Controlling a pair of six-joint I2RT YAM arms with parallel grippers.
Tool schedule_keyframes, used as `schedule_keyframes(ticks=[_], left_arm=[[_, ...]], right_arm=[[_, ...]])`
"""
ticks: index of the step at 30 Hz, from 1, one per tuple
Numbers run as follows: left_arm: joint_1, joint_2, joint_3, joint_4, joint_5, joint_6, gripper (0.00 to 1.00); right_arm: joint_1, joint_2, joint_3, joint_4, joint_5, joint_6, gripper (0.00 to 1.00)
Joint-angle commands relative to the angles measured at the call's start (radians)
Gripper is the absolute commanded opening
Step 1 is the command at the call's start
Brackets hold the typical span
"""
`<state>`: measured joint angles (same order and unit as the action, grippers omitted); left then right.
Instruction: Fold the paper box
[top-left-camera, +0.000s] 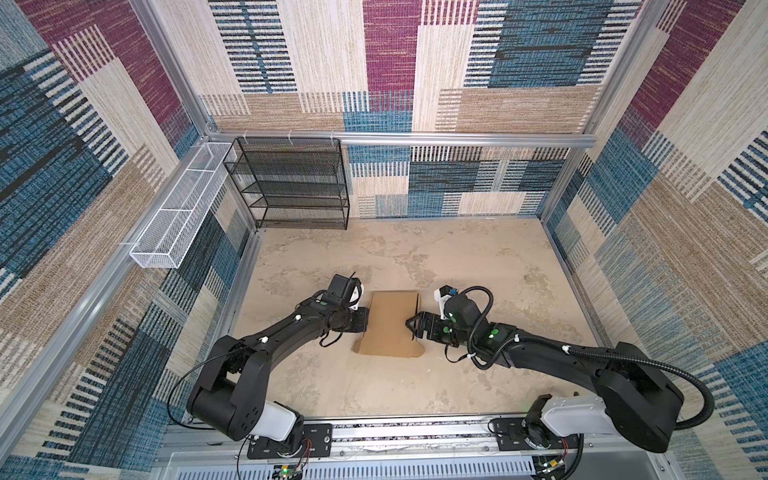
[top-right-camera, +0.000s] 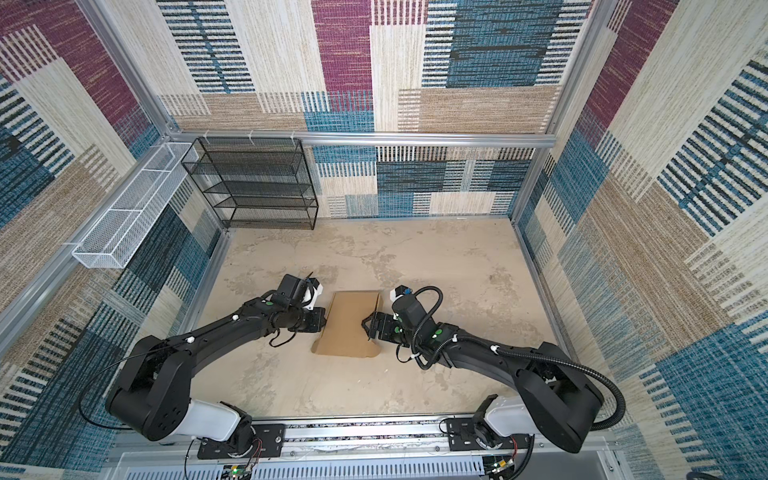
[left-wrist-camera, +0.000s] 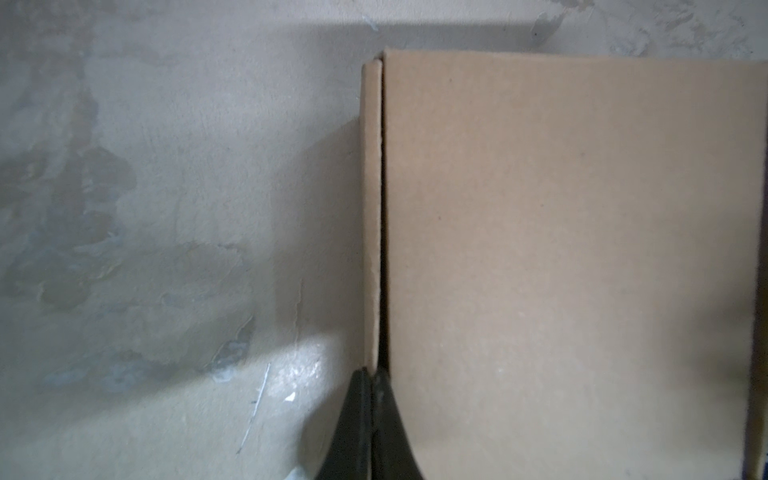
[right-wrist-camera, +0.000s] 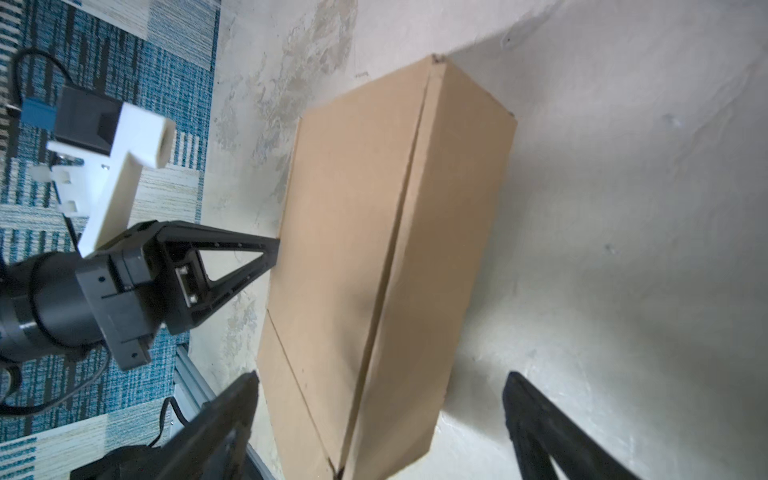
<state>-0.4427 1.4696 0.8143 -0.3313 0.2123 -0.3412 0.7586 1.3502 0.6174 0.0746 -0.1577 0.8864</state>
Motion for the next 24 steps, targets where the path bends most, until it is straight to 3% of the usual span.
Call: schedule_keyframes(ticks=[1,24], left_arm=[[-0.001,0.000,-0.008,-0.009,0.001,-0.008,0.00],[-0.001,0.006,-0.015,0.004,0.016,-0.012,0.00]], right_arm=[[-0.005,0.019,-0.001,0.109,-0.026,0.058,0.92],[-0.033,0.195,0.028,0.294,-0.136,0.093,0.89]])
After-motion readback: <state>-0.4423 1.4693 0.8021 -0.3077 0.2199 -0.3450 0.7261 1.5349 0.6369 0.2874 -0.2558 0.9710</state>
